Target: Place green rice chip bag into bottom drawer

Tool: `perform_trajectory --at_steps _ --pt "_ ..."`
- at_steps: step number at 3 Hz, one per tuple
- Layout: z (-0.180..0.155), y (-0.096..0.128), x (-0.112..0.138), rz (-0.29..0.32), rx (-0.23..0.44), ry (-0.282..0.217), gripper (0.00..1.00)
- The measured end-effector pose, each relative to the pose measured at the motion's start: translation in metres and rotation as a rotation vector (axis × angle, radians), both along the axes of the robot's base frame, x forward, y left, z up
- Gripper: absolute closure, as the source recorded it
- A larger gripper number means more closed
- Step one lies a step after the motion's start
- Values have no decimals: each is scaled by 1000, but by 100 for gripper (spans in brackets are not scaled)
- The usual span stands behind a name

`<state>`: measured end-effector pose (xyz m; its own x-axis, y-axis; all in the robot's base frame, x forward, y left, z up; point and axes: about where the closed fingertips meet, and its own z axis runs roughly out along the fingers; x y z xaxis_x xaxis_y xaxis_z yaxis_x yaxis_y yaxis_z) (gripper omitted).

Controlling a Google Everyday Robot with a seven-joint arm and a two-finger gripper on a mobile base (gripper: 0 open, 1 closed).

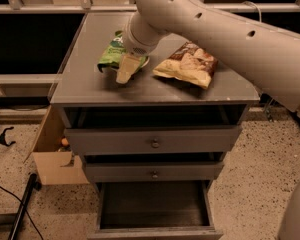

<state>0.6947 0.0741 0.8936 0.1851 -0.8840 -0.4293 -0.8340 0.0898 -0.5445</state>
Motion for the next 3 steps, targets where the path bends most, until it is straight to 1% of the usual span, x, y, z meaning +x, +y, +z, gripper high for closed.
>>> perform_trajectory --at_steps 1,2,3 --pt "8 6 -1 1 -2 -5 22" --pt "13 12 -1 2 1 -5 34" --pt "13 15 -1 3 2 -2 63"
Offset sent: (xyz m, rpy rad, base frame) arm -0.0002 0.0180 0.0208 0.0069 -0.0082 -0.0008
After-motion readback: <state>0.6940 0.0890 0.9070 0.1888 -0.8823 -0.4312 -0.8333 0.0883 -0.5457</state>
